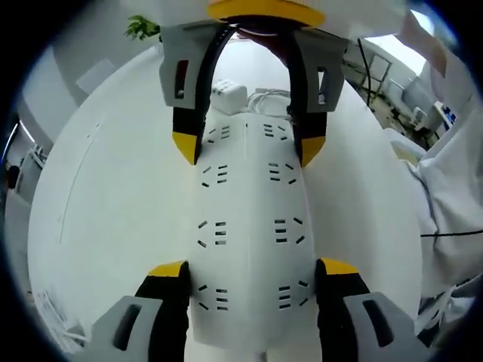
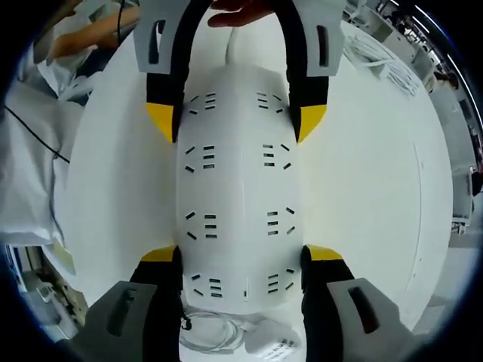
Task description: Straighten the power strip on the desk, plug the charger into it
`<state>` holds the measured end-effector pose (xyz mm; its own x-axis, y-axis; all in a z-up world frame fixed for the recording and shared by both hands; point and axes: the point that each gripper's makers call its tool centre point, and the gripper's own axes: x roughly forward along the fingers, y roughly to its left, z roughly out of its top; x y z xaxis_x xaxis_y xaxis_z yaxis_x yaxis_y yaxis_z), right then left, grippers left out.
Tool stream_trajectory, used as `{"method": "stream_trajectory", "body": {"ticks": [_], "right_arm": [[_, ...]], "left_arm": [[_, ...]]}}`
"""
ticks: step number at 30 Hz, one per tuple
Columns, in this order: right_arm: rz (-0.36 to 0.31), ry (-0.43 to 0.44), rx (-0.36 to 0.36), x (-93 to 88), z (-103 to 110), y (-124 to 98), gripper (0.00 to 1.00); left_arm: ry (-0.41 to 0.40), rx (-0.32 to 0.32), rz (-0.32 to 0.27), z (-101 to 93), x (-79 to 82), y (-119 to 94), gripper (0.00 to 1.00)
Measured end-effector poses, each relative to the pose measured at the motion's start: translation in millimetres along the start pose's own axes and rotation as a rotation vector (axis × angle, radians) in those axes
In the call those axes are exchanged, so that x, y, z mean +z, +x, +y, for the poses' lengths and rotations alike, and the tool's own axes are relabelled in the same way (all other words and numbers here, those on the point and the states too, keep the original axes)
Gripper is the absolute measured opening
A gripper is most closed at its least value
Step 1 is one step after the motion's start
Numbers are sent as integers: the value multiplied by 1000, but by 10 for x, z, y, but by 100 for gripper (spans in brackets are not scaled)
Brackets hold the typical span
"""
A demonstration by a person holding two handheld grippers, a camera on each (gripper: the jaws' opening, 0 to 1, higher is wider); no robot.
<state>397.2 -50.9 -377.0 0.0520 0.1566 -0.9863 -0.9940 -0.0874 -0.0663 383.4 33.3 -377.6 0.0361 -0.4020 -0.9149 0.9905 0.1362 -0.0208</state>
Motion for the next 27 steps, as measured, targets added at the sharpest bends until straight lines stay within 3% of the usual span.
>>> {"method": "stream_trajectory", "body": {"ticks": [27], "right_arm": [[-4,48,-8,-1,46,-12,63]], "left_arm": [[29,-14,1,-6,13,1,69]]}}
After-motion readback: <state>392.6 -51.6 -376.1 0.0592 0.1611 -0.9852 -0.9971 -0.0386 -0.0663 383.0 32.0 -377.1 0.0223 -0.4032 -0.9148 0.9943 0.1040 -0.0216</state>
